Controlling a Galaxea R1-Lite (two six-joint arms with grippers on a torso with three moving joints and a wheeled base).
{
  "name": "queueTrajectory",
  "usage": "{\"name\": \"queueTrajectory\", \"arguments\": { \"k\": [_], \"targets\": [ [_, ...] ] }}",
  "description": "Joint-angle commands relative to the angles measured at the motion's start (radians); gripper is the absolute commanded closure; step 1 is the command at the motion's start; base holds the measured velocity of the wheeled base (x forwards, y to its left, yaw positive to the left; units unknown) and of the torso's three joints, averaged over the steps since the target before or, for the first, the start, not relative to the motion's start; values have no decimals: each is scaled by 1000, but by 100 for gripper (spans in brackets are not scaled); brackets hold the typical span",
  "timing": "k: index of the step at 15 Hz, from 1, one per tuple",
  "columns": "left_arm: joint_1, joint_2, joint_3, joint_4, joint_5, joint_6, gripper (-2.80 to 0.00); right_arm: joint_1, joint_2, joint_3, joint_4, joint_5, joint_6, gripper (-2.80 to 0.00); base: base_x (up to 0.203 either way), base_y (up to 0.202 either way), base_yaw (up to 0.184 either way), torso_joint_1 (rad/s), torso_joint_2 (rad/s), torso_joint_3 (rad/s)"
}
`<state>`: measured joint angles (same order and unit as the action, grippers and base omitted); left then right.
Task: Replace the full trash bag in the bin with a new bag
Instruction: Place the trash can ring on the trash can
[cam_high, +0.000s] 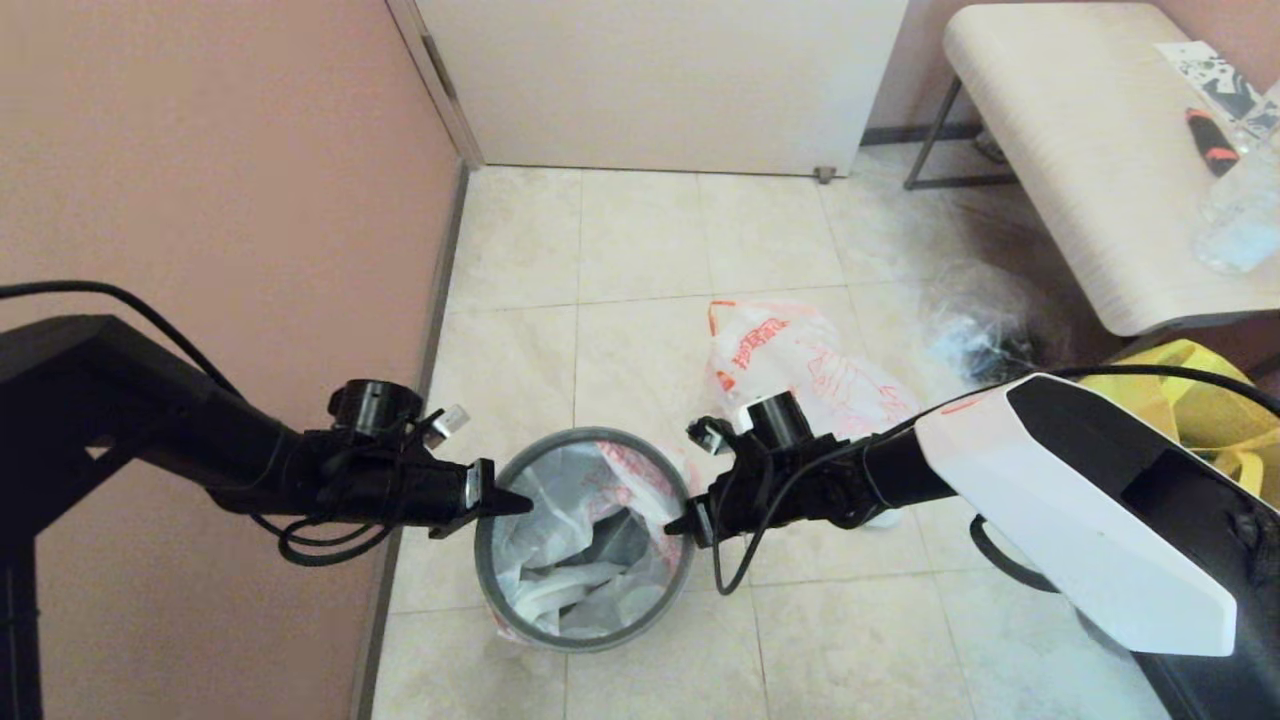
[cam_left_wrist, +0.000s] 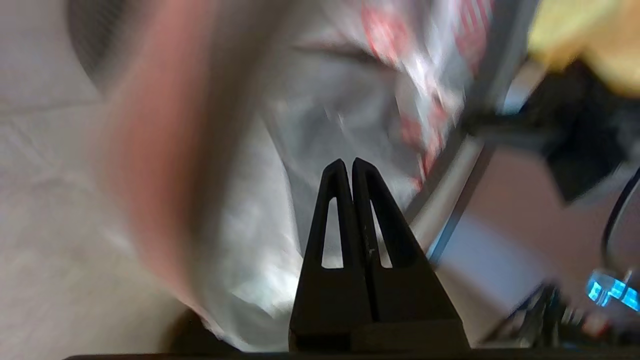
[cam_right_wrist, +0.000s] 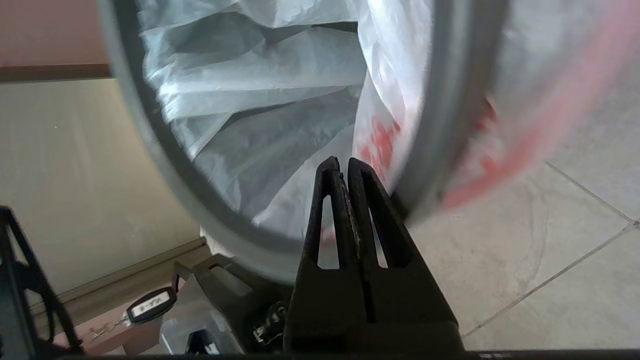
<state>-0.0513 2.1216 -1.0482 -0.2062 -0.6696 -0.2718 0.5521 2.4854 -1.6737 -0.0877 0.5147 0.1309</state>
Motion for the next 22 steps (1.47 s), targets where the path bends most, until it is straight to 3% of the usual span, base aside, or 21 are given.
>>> {"name": "queueTrajectory", "arguments": {
  "k": [1, 3, 4, 6, 8, 17, 22],
  "targets": [
    [7, 77, 18, -131, -2, -89, 0, 2, 27, -26, 0, 2, 3, 0, 0, 0, 0, 0, 0, 0],
    [7, 128, -7, -149, 22, -135, 0, 1, 28, -38, 0, 1, 2, 0, 0, 0, 0, 0, 0, 0],
    [1, 157, -53, -121, 80, -163, 0, 0, 24, -40, 0, -1, 1, 0, 0, 0, 0, 0, 0, 0],
    [-26, 204, -147, 20, 191, -182, 0, -2, 12, -40, 0, -2, 1, 0, 0, 0, 0, 0, 0, 0],
    [-42, 231, -217, 151, 243, -183, 0, -4, 6, -40, 0, -2, 1, 0, 0, 0, 0, 0, 0, 0],
    [-44, 235, -234, 166, 248, -184, 0, -11, 64, -70, 2, -15, 0, 0, 0, 0, 0, 0, 0, 0],
    [-56, 153, -235, 166, 240, -186, 0, 7, -93, 18, 5, -71, 2, 0, 0, 0, 0, 0, 0, 0]
  ]
}}
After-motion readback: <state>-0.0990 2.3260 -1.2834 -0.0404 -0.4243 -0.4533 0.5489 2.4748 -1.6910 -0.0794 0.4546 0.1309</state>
